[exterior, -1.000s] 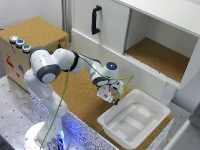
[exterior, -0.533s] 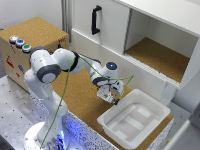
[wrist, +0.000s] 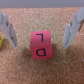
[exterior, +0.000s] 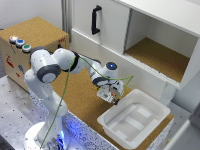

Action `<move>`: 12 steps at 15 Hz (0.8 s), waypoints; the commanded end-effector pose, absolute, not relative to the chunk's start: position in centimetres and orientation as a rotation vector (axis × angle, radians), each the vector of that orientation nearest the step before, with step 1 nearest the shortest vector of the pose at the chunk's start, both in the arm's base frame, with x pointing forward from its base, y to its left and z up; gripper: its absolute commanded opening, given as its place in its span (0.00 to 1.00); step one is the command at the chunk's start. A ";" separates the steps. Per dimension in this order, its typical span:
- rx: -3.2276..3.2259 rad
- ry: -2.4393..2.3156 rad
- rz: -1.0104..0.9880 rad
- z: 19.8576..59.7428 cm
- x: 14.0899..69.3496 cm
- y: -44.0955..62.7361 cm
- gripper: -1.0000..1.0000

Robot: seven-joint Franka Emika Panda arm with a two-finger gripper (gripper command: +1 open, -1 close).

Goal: Put the pink object on the table

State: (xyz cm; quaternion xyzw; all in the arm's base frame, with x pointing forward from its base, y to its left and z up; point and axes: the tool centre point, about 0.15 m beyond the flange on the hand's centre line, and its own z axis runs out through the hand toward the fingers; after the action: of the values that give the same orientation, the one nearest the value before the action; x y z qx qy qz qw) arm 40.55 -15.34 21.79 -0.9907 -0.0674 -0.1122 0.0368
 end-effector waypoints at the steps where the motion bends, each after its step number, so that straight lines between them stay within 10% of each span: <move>1: -3.139 -0.187 -0.320 21.0 41.2 -14.6 1.00; 12: -3.036 -0.229 -0.424 29.2 39.8 -14.2 1.00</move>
State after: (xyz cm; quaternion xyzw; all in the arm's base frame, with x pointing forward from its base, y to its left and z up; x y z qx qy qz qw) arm 41.01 -14.70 25.74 -0.9860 -0.0722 -0.1455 0.0387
